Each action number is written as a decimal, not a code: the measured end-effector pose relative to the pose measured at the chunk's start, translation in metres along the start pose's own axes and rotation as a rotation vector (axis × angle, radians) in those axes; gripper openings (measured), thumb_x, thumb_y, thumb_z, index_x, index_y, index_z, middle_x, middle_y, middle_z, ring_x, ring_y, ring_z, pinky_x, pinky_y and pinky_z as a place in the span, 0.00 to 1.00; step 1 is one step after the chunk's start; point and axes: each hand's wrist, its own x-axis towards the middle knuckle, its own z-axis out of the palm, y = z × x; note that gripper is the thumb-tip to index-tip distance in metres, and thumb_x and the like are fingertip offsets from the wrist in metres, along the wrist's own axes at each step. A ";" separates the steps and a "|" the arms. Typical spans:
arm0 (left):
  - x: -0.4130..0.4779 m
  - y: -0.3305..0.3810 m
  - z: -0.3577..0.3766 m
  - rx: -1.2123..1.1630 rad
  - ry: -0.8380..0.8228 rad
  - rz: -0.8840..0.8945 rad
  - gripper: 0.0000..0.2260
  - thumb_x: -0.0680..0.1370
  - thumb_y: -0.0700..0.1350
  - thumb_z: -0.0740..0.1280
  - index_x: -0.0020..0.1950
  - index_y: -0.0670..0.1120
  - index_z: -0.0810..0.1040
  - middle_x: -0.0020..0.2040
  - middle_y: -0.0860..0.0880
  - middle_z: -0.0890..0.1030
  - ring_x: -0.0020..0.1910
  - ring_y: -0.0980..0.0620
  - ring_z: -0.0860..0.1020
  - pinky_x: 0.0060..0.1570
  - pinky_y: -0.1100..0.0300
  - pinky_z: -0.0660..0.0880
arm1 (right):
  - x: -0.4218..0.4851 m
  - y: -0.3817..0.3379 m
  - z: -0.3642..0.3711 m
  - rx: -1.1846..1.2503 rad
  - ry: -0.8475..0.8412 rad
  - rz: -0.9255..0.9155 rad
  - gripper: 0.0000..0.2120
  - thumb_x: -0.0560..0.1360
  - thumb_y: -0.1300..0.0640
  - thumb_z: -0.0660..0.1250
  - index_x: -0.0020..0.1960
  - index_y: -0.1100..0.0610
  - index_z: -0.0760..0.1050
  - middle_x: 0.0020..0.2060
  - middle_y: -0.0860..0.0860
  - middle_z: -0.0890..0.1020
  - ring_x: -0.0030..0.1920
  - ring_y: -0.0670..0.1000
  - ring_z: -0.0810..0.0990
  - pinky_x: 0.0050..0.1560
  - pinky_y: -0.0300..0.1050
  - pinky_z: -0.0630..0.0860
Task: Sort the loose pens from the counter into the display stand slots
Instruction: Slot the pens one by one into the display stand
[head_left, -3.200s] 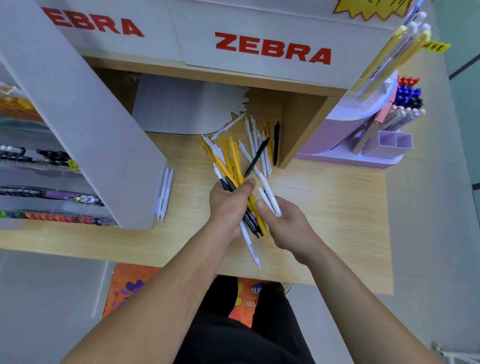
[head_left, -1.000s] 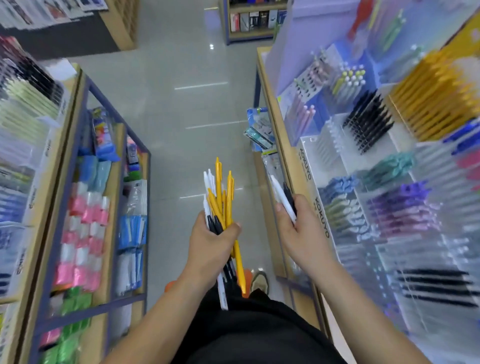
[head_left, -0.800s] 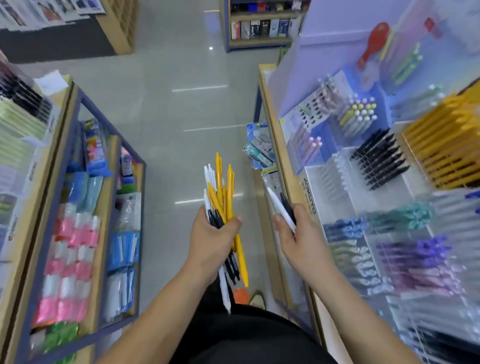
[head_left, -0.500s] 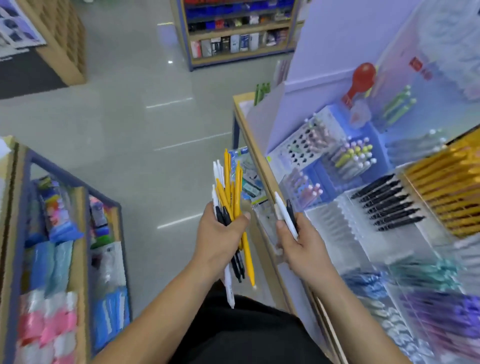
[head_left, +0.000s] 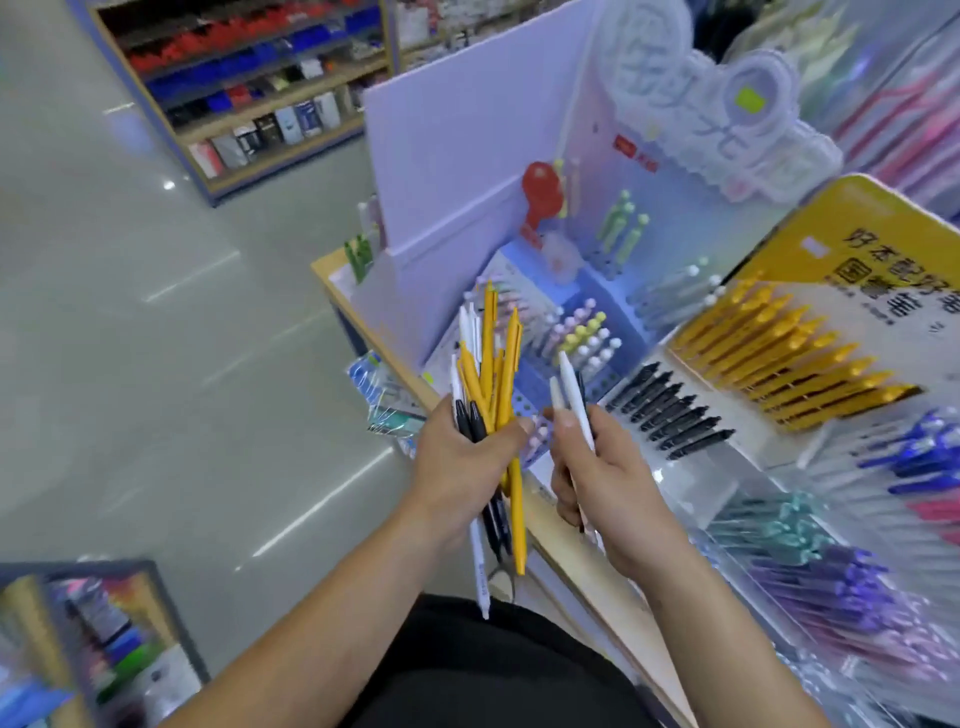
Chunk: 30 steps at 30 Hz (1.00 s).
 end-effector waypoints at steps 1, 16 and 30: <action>0.004 0.003 0.011 -0.012 -0.020 0.002 0.09 0.76 0.43 0.78 0.54 0.45 0.83 0.46 0.48 0.88 0.47 0.49 0.87 0.51 0.48 0.83 | 0.003 -0.003 -0.006 0.024 0.004 -0.007 0.11 0.85 0.46 0.61 0.55 0.54 0.74 0.33 0.55 0.66 0.29 0.51 0.63 0.27 0.45 0.62; 0.061 0.029 0.076 0.111 -0.356 0.011 0.08 0.77 0.43 0.77 0.55 0.47 0.82 0.45 0.47 0.87 0.45 0.45 0.87 0.45 0.47 0.85 | 0.017 -0.023 -0.048 0.002 0.153 0.016 0.14 0.86 0.46 0.58 0.55 0.56 0.74 0.36 0.52 0.75 0.33 0.51 0.75 0.35 0.42 0.72; 0.095 0.035 0.062 0.162 -0.521 -0.007 0.08 0.77 0.40 0.77 0.54 0.48 0.83 0.43 0.54 0.88 0.43 0.57 0.86 0.41 0.65 0.81 | 0.031 -0.009 -0.012 -0.033 0.529 0.069 0.11 0.85 0.47 0.59 0.54 0.52 0.76 0.45 0.64 0.80 0.40 0.61 0.78 0.41 0.57 0.78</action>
